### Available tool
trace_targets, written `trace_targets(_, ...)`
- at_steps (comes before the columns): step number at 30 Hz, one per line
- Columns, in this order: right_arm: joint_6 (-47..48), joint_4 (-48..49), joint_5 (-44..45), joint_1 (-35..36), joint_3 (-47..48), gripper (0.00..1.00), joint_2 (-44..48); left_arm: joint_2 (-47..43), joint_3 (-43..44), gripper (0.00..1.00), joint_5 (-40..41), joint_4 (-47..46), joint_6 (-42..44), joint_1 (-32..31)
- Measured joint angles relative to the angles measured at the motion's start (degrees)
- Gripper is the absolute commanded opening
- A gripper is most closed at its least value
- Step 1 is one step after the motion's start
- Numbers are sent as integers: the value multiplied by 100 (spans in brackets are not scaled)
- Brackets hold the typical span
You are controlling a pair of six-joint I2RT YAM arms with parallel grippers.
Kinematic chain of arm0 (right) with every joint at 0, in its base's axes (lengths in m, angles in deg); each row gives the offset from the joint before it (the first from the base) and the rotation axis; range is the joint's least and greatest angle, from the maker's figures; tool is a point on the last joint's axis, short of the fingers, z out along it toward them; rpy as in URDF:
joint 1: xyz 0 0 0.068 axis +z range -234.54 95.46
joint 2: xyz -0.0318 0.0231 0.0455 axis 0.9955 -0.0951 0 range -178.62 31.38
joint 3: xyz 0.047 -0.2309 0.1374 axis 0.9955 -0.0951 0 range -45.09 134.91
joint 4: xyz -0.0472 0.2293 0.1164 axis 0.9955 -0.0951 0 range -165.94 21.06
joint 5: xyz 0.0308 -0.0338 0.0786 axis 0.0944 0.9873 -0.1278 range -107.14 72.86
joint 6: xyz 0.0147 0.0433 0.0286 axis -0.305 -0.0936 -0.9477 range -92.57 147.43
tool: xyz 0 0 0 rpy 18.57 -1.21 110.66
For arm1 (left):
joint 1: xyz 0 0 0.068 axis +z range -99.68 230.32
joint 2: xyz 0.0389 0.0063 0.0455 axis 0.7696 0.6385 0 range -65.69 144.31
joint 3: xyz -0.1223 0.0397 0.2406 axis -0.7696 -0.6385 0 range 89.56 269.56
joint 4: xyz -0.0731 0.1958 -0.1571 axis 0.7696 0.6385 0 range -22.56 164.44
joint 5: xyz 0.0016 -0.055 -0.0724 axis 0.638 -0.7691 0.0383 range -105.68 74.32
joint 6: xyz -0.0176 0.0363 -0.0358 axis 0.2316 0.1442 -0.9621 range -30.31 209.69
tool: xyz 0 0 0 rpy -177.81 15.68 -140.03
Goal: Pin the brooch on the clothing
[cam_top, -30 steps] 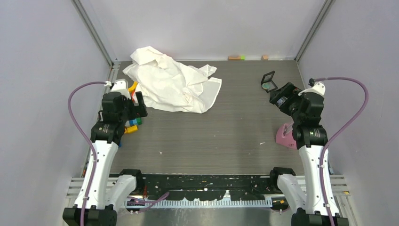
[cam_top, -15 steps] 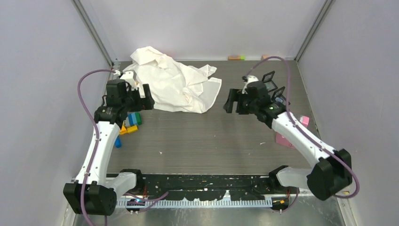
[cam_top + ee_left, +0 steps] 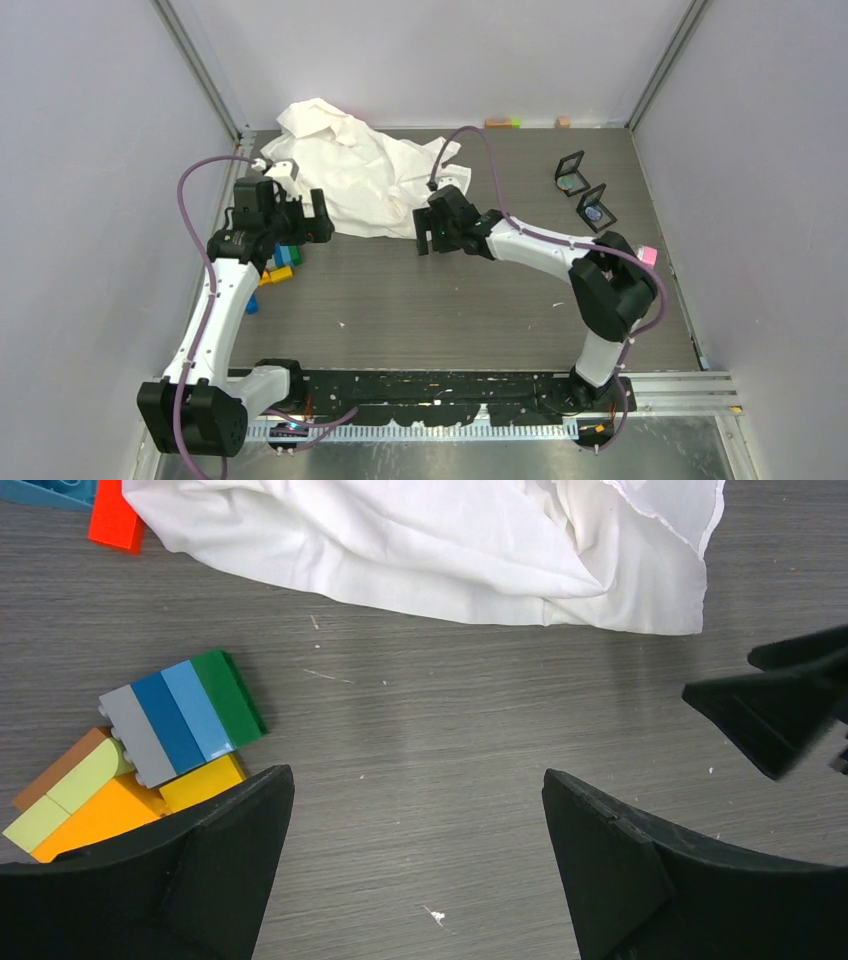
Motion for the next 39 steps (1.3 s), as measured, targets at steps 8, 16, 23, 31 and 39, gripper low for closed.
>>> trace_targets(8,216,151,739,-9,822,72,-1126,37,0,99,-24,-9,4,0)
trace_targets(16,682,195,1338,-7,1541,14,-2015,39,0,99,-24,-9,4,0)
trace_targets(23,817,-98,1679,-7,1628,0,-1864,48,0,99,-20,-9,9,0)
trace_targets(31,1121,-339,2409,-7,955,0,1119,90,0,93,-105,-11,20,0)
trace_targets(39,1351,-334,3375,-20,420,0,3209,205,-31,91,-201,-181,-284,-1145)
